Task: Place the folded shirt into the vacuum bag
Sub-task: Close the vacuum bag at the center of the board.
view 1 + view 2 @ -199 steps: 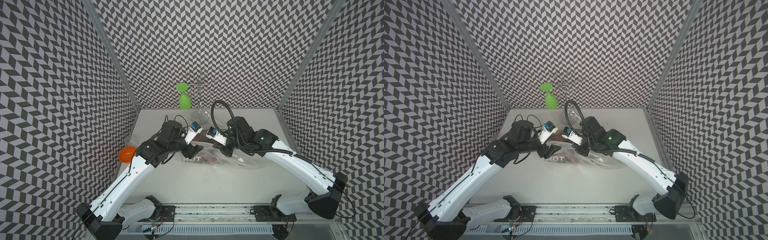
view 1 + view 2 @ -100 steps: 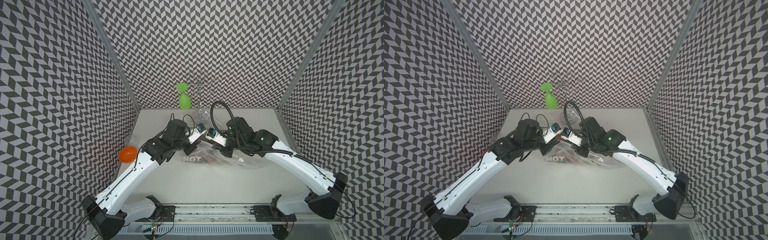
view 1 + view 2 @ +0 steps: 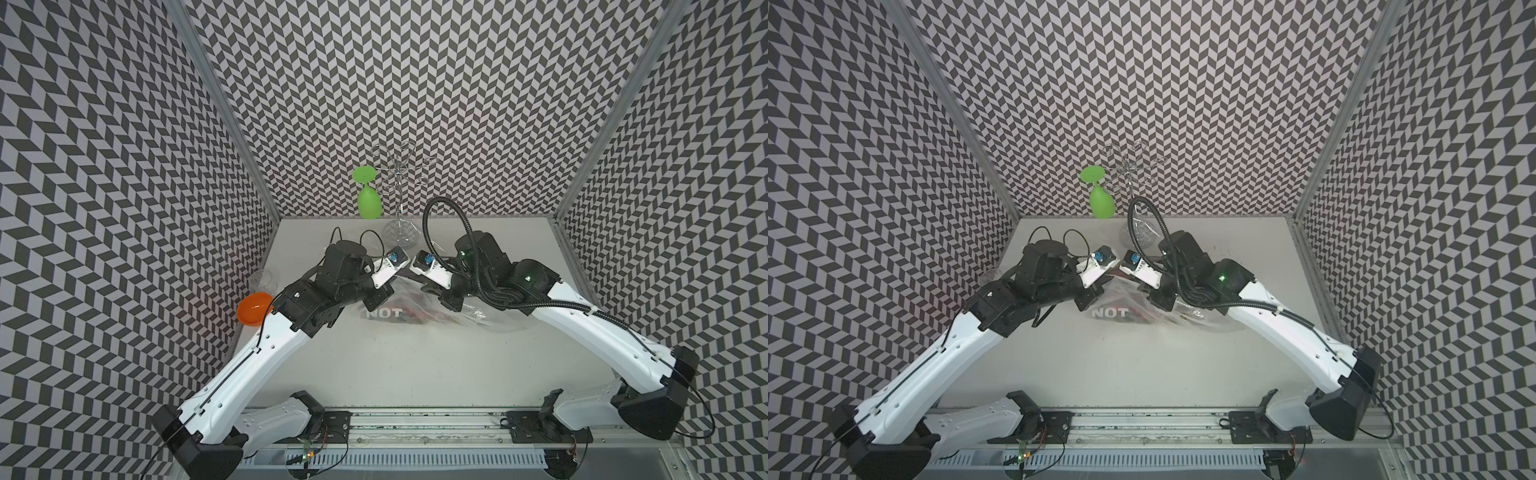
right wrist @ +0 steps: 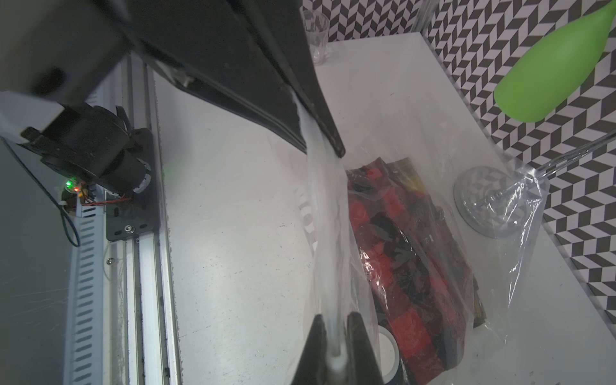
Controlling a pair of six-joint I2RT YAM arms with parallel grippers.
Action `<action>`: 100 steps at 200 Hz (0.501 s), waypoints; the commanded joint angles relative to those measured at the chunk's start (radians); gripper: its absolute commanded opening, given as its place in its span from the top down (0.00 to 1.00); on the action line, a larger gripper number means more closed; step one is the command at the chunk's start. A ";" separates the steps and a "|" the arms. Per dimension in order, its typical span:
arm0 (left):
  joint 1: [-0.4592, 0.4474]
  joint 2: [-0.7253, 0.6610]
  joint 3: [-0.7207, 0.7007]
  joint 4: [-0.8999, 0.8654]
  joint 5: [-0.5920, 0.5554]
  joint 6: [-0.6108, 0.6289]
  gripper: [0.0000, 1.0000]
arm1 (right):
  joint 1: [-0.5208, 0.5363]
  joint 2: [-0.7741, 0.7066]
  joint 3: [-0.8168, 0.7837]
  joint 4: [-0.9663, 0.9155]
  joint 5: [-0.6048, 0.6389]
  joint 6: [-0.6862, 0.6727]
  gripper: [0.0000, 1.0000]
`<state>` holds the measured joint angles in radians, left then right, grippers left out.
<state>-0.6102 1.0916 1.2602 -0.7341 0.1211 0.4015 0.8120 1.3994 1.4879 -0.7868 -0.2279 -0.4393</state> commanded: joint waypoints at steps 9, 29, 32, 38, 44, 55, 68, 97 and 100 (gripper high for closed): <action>0.122 -0.093 0.072 0.112 0.013 -0.101 1.00 | -0.002 0.001 0.014 -0.069 0.033 -0.001 1.00; 0.180 -0.112 0.070 0.126 0.048 -0.135 1.00 | -0.001 0.002 0.019 -0.083 0.062 0.000 1.00; 0.185 -0.114 0.070 0.128 0.049 -0.138 1.00 | -0.001 0.003 0.021 -0.086 0.066 -0.001 1.00; 0.194 -0.116 0.069 0.130 0.048 -0.143 1.00 | -0.001 0.003 0.022 -0.091 0.075 -0.001 1.00; 0.201 -0.116 0.068 0.132 0.047 -0.149 1.00 | -0.001 0.004 0.023 -0.096 0.081 -0.001 1.00; 0.215 -0.117 0.069 0.139 0.047 -0.161 1.00 | -0.002 0.002 0.025 -0.103 0.092 -0.001 1.00; 0.228 -0.123 0.066 0.152 0.053 -0.174 1.00 | -0.001 0.001 0.026 -0.115 0.105 0.001 1.00; 0.244 -0.133 0.059 0.184 0.051 -0.207 1.00 | 0.008 0.003 0.032 -0.152 0.149 0.009 1.00; 0.245 -0.135 0.058 0.189 0.049 -0.212 1.00 | 0.010 0.003 0.031 -0.154 0.154 0.010 1.00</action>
<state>-0.4335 1.0214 1.2621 -0.7010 0.2920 0.2646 0.8356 1.4014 1.5253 -0.6968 -0.2031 -0.4309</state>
